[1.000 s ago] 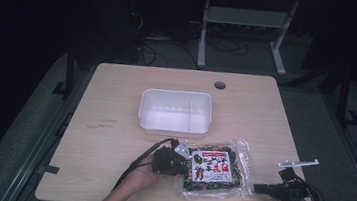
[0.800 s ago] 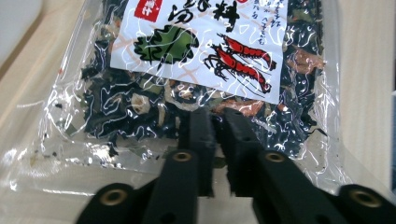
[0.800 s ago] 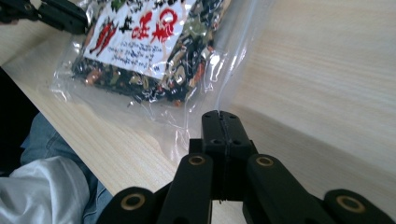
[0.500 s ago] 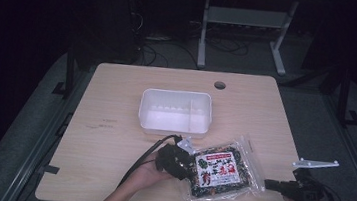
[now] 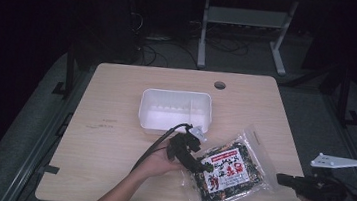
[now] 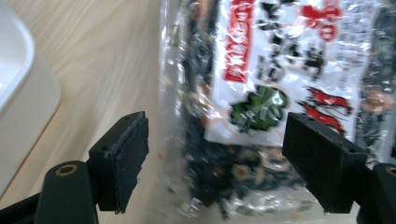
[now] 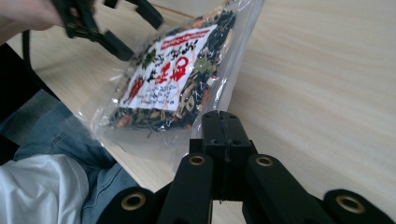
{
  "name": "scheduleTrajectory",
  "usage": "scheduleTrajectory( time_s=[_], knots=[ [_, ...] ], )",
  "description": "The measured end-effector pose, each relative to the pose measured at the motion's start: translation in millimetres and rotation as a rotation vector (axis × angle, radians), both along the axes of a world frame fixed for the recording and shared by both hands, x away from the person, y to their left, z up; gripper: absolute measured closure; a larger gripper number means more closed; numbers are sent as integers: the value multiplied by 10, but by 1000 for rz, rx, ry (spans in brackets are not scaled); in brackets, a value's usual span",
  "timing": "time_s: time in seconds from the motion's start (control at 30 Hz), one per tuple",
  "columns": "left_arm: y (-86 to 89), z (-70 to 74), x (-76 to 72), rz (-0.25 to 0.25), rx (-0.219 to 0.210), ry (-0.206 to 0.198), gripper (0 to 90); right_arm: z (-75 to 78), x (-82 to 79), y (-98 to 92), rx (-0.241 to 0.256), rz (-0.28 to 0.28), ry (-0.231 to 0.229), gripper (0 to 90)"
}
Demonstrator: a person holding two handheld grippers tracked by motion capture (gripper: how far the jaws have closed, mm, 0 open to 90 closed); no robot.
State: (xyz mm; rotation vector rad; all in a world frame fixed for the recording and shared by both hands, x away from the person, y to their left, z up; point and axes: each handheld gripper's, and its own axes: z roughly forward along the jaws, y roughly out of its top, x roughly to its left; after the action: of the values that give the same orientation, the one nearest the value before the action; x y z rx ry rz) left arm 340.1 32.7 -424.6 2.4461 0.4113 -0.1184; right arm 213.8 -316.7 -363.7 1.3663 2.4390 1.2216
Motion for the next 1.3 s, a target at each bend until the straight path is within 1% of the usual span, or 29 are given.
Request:
scheduleTrajectory(
  time_s=[0.1, 0.17, 0.23, 0.27, 0.3, 0.33, 0.37, 0.43, 0.5, 0.57, 0.6, 0.63, 0.67, 0.73, 0.8, 0.83, 0.9, 0.97, 1.1, 1.2, 1.3],
  knots=[
    [-74, -18, 38, -17, 6, 13, 197, 169, -60, 18, -26, 21, -31, 900],
    [-115, -36, 65, -31, -8, 46, 181, 270, -88, 28, -40, 34, -54, 900],
    [-151, -60, 90, -40, -29, 83, 188, 359, -90, 43, -53, 40, -70, 900],
    [-160, -68, 103, -58, -34, 109, 195, 385, -77, 44, -59, 41, -75, 900],
    [-172, -81, 111, -75, -42, 131, 217, 402, -57, 45, -60, 44, -76, 900],
    [-182, -95, 114, -81, -44, 143, 212, 426, -10, 49, -62, 48, -77, 900],
    [-187, -103, 118, -81, -43, 149, 212, 426, -10, 49, -62, 48, -77, 900],
    [-188, -131, 145, -91, -60, 189, 219, 439, 34, 68, -64, 54, -81, 900],
    [-180, -146, 169, -93, -61, 206, 217, 445, 80, 91, -64, 60, -81, 900],
    [-167, -155, 184, -95, -65, 215, 239, 446, 122, 105, -61, 61, -72, 900],
    [-159, -154, 184, -95, -68, 211, 268, 441, 155, 110, -64, 63, -69, 900],
    [-146, -151, 183, -105, -78, 206, 328, 436, 180, 111, -66, 65, -67, 900],
    [-132, -148, 177, -101, -94, 203, 379, 433, 202, 114, -66, 61, -63, 900],
    [-104, -139, 170, -103, -104, 181, 478, 425, 240, 107, -66, 61, -62, 900],
    [-85, -132, 153, -97, -105, 156, 557, 423, 280, 92, -66, 53, -61, 900],
    [-69, -128, 139, -94, -113, 139, 571, 424, 292, 85, -65, 50, -60, 900],
    [-37, -120, 119, -87, -128, 125, 605, 423, 327, 68, -57, 48, -59, 900],
    [8, -109, 106, -82, -150, 115, 676, 422, 353, 60, -55, 47, -65, 900],
    [62, -92, 51, -86, -137, 67, 755, 418, 441, 64, -43, 48, -70, 900],
    [99, -93, 22, -80, -141, 52, 761, 404, 511, 68, -39, 46, -66, 900],
    [133, -95, -4, -67, -155, 38, 764, 389, 570, 43, -11, 40, -60, 900]
  ],
)
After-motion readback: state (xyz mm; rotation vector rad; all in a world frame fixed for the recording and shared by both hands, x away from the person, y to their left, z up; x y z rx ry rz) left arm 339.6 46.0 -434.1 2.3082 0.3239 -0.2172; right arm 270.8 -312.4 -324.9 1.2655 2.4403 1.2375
